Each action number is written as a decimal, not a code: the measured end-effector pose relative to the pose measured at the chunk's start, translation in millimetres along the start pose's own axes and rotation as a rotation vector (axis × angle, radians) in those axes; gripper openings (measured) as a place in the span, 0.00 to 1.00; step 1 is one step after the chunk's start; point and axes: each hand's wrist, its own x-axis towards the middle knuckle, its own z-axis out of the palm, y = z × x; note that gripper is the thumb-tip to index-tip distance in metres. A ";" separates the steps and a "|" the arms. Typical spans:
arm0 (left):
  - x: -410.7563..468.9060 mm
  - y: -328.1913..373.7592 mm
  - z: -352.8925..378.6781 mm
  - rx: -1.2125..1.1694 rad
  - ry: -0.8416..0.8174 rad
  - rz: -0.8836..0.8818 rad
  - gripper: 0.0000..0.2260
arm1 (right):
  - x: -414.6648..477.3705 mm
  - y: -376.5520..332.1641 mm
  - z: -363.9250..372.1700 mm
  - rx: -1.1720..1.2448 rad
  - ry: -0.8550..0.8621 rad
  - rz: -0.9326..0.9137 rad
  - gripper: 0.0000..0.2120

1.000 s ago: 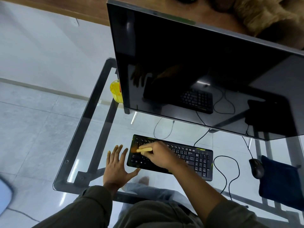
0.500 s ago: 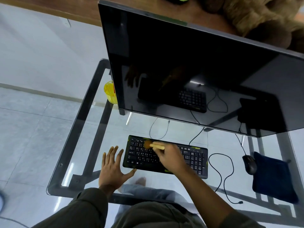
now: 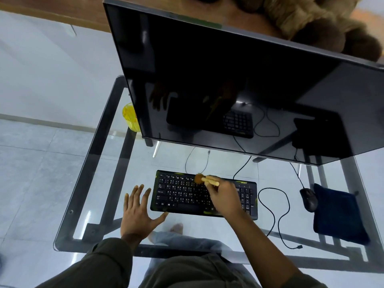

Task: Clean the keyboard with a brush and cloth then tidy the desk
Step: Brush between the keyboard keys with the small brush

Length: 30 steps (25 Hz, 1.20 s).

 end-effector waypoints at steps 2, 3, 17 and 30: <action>0.1 0.5 0.1 0.007 0.008 0.002 0.44 | -1.0 3.6 0.3 -0.010 -0.063 -0.003 0.11; 0.1 -0.4 -0.1 0.010 0.009 0.002 0.44 | -2.6 4.5 0.0 -0.008 -0.073 -0.007 0.11; -3.3 -1.1 1.4 0.025 0.007 0.011 0.44 | -26.6 14.8 -0.8 0.011 -0.139 0.004 0.11; -0.8 1.2 -1.5 0.021 0.019 0.008 0.44 | -23.0 -0.4 7.0 0.042 -0.207 -0.058 0.12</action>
